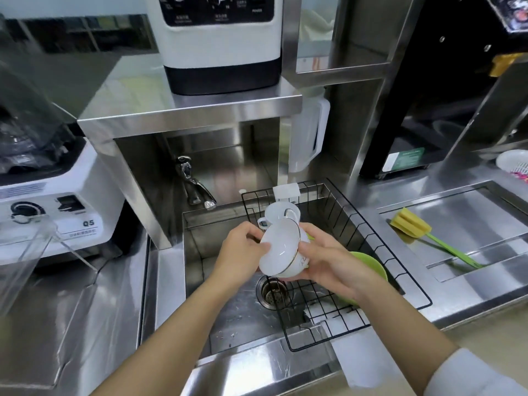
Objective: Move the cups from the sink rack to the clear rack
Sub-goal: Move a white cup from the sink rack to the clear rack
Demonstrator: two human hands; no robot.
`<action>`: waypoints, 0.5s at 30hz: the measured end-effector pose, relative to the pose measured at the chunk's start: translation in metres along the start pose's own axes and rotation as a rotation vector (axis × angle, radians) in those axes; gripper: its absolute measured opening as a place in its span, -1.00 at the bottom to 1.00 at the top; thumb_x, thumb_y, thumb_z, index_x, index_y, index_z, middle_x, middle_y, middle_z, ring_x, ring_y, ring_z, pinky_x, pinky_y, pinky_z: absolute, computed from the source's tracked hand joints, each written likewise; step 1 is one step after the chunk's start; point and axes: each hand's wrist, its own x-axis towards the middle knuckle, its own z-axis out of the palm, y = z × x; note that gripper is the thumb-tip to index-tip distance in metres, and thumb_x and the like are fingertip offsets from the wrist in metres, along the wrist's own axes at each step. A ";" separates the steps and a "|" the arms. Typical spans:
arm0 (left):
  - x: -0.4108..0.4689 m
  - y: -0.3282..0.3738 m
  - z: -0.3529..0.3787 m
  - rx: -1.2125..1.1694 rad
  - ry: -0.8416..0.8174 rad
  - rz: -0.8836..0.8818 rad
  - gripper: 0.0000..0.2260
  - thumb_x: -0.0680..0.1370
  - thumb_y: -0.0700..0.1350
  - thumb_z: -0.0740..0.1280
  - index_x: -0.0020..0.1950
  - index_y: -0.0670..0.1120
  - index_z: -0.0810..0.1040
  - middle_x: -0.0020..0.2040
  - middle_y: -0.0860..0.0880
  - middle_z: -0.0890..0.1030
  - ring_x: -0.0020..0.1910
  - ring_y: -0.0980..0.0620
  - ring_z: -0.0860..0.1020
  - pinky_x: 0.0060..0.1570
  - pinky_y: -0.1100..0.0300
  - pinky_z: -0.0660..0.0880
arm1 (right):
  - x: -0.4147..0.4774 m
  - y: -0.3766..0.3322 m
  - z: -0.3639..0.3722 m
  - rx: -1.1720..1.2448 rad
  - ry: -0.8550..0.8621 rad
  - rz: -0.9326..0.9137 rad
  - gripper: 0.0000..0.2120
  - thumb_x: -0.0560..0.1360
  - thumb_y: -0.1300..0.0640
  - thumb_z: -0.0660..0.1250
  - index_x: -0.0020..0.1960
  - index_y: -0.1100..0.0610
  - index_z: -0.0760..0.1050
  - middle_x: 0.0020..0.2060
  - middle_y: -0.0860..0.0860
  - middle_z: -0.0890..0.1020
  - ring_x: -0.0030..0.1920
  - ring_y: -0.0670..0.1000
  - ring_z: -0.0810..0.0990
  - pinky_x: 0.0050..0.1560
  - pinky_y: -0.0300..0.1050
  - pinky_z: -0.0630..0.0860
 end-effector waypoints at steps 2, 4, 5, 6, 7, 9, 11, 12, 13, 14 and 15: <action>-0.007 0.004 -0.017 -0.101 -0.030 -0.032 -0.86 0.48 -0.08 0.35 -0.14 -0.15 0.53 -0.19 -0.08 0.59 -0.23 -0.07 0.55 -0.18 0.01 0.56 | 0.009 -0.002 0.016 0.007 0.019 -0.015 -0.12 0.09 -0.05 0.61 0.29 0.22 0.35 0.09 0.19 0.56 0.04 0.18 0.57 -0.01 0.15 0.58; -0.012 0.005 -0.037 -0.173 -0.106 -0.073 -0.69 0.40 0.13 0.40 -0.07 -0.10 0.57 -0.06 -0.09 0.65 -0.07 -0.11 0.63 0.03 -0.10 0.57 | 0.019 -0.004 0.037 -0.005 0.044 -0.043 -0.21 0.19 0.01 0.56 0.29 0.28 0.32 0.06 0.21 0.57 0.02 0.19 0.58 -0.01 0.16 0.58; -0.017 0.008 -0.049 -0.158 -0.143 -0.064 -0.60 0.34 0.22 0.42 -0.03 -0.05 0.58 0.02 -0.08 0.65 0.02 -0.09 0.63 0.12 -0.10 0.55 | 0.023 -0.005 0.048 -0.010 0.054 -0.056 -0.34 0.27 0.07 0.49 0.27 0.29 0.34 0.05 0.19 0.59 -0.01 0.17 0.60 -0.03 0.15 0.59; -0.022 0.010 -0.061 -0.121 -0.173 -0.034 -0.51 0.26 0.29 0.43 0.02 -0.01 0.58 0.08 -0.07 0.63 0.08 -0.05 0.62 0.17 -0.07 0.54 | 0.028 -0.005 0.058 -0.015 0.057 -0.066 -0.47 0.31 0.12 0.41 0.22 0.26 0.38 0.03 0.17 0.60 -0.04 0.14 0.62 -0.07 0.12 0.61; -0.026 0.010 -0.073 -0.098 -0.200 0.000 -0.45 0.21 0.33 0.44 0.06 0.03 0.59 0.13 -0.06 0.61 0.10 0.00 0.61 0.18 -0.01 0.53 | 0.032 -0.006 0.069 -0.019 0.052 -0.072 -0.56 0.32 0.14 0.36 0.17 0.21 0.42 0.01 0.15 0.62 -0.07 0.11 0.64 -0.13 0.07 0.64; -0.037 0.013 -0.099 -0.109 -0.239 0.057 -0.53 0.17 0.28 0.45 0.01 0.14 0.59 0.11 -0.01 0.62 0.05 0.14 0.61 0.07 0.25 0.54 | 0.040 -0.006 0.092 -0.049 0.018 -0.085 -0.60 0.32 0.13 0.36 0.14 0.15 0.43 0.00 0.12 0.63 -0.10 0.07 0.64 -0.19 -0.03 0.62; -0.050 0.014 -0.125 -0.120 -0.249 0.100 -0.64 0.16 0.14 0.47 -0.08 0.19 0.54 0.00 0.07 0.59 -0.11 0.34 0.57 -0.12 0.47 0.48 | 0.048 -0.006 0.116 -0.080 -0.014 -0.089 -0.50 0.28 0.02 0.46 0.15 0.14 0.44 -0.05 0.09 0.67 -0.12 0.05 0.65 -0.18 -0.04 0.60; -0.057 0.011 -0.136 -0.096 -0.213 0.117 -0.61 0.14 0.12 0.48 -0.07 0.20 0.51 -0.02 0.11 0.56 -0.13 0.39 0.54 -0.13 0.51 0.45 | 0.052 -0.005 0.127 -0.091 -0.025 -0.088 -0.42 0.21 -0.04 0.51 0.15 0.13 0.44 -0.07 0.09 0.68 -0.12 0.05 0.66 -0.17 -0.03 0.60; -0.062 0.007 -0.147 -0.048 -0.170 0.138 -0.51 0.11 0.14 0.49 0.01 0.21 0.48 0.03 0.12 0.53 -0.07 0.41 0.52 -0.07 0.51 0.43 | 0.056 -0.005 0.141 -0.100 -0.032 -0.086 -0.36 0.15 -0.08 0.55 0.14 0.13 0.45 -0.08 0.10 0.69 -0.11 0.06 0.66 -0.15 -0.02 0.60; -0.065 0.001 -0.157 0.005 -0.130 0.158 -0.38 0.09 0.17 0.49 0.13 0.19 0.45 0.12 0.11 0.49 0.04 0.38 0.49 0.03 0.45 0.43 | 0.059 -0.005 0.154 -0.106 -0.037 -0.089 -0.34 0.12 -0.09 0.57 0.13 0.12 0.46 -0.08 0.10 0.70 -0.10 0.08 0.67 -0.15 -0.03 0.60; -0.068 -0.005 -0.165 0.045 -0.097 0.177 -0.27 0.11 0.19 0.50 0.26 0.18 0.40 0.20 0.09 0.46 0.13 0.32 0.47 0.13 0.36 0.43 | 0.061 -0.005 0.169 -0.104 -0.039 -0.095 -0.36 0.14 -0.09 0.56 0.12 0.13 0.46 -0.10 0.10 0.70 -0.11 0.08 0.67 -0.16 -0.03 0.60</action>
